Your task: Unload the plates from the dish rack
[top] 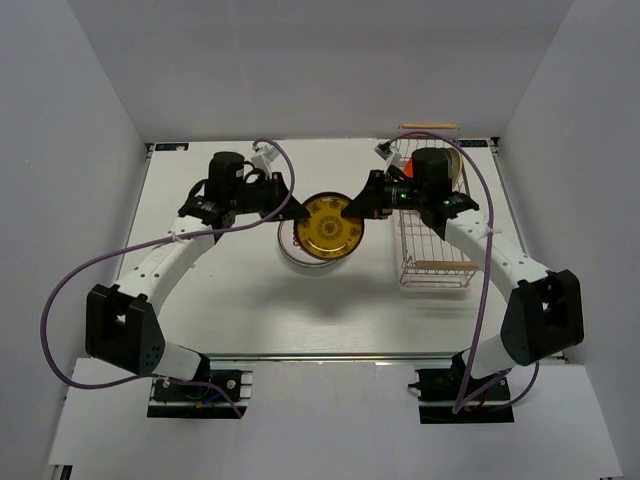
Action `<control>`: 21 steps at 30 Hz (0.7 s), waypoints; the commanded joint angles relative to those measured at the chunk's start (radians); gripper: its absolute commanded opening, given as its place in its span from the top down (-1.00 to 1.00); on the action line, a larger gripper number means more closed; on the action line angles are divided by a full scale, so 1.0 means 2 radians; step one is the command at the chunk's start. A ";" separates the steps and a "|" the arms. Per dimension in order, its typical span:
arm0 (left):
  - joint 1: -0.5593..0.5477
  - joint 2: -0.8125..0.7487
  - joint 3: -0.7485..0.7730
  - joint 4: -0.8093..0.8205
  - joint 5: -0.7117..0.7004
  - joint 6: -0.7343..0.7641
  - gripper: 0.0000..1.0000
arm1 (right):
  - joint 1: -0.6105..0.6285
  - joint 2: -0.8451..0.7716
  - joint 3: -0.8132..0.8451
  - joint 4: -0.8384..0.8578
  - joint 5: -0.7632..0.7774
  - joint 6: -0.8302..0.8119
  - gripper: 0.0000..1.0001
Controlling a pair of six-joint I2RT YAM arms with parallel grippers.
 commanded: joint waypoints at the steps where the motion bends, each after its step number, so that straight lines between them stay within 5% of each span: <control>1: 0.006 -0.013 -0.008 -0.006 -0.016 0.004 0.95 | 0.006 -0.001 0.023 0.040 -0.032 0.008 0.73; 4: 0.006 -0.027 -0.011 -0.010 -0.034 0.002 1.00 | 0.006 -0.005 0.029 -0.004 0.011 -0.007 0.60; 5: 0.006 -0.038 -0.017 -0.004 -0.043 -0.004 1.00 | 0.004 -0.008 0.028 -0.012 0.031 -0.009 0.35; 7: 0.011 -0.050 -0.024 0.000 -0.057 -0.011 1.00 | 0.003 -0.014 0.028 -0.020 0.053 -0.011 0.17; 8: 0.011 -0.055 -0.031 -0.003 -0.070 -0.024 1.00 | 0.001 -0.015 0.030 -0.028 0.089 -0.017 -0.76; 16: 0.032 -0.090 -0.041 -0.101 -0.454 -0.106 1.00 | -0.002 -0.053 0.037 -0.137 0.306 -0.025 -0.78; 21: 0.082 -0.063 -0.057 -0.118 -0.528 -0.145 1.00 | -0.008 -0.095 0.002 -0.133 0.423 -0.021 -0.78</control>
